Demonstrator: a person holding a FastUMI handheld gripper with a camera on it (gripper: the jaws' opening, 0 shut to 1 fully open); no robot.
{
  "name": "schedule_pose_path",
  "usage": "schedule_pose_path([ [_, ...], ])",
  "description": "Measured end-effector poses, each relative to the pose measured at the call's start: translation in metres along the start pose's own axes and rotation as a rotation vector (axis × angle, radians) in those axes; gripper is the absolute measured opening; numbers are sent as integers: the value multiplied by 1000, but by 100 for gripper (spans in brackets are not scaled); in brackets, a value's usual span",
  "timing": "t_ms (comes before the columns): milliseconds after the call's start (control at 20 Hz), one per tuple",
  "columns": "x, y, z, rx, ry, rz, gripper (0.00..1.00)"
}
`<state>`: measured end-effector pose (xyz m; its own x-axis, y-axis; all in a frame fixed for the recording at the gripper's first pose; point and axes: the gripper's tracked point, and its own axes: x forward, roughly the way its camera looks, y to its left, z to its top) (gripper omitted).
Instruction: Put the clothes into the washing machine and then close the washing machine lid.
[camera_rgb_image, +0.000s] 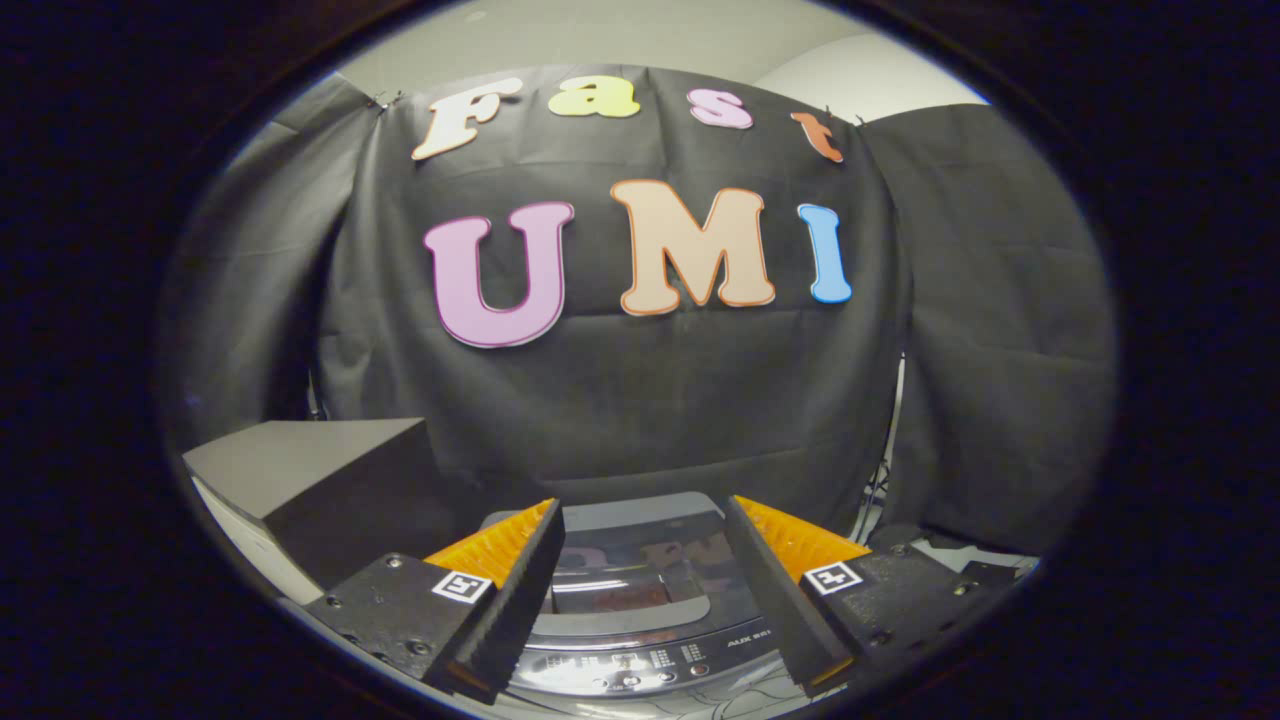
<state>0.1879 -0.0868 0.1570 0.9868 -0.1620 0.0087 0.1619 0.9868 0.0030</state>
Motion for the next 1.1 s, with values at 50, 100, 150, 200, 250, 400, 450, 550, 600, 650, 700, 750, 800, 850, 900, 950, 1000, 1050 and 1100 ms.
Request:
schedule_pose_path([
  [50, -9, -2, 4, 4, -12, 0, 98],
  [100, -16, -8, 9, 4, -23, -11, 98],
  [150, -23, -14, 16, 7, -40, -21, 98],
  [200, -28, -17, 20, 16, -54, -19, 98],
  [250, -34, -18, 23, 33, -67, -9, 98],
  [400, -48, -17, 29, 75, -107, 39, 97],
  [450, -54, -16, 30, 105, -103, 64, 97],
  [550, -65, -10, 31, 146, -101, 100, 97],
  [600, -71, -13, 34, 142, -120, 101, 97],
  [650, -76, -16, 38, 129, -144, 101, 97],
  [700, -82, -17, 40, 114, -162, 102, 97],
  [750, -87, -17, 39, 101, -172, 108, 97],
  [800, -92, -15, 35, 90, -182, 117, 97],
  [850, -96, -13, 29, 88, -180, 129, 97],
  [900, -102, -10, 25, 82, -189, 141, 97],
  [950, -107, -11, 23, 79, -206, 144, 97],
  [1000, -113, -12, 22, 64, -228, 153, 97],
  [1050, -118, -14, 21, 42, -245, 155, 97],
  [1100, -121, -16, 16, 15, -248, 151, 97],
])
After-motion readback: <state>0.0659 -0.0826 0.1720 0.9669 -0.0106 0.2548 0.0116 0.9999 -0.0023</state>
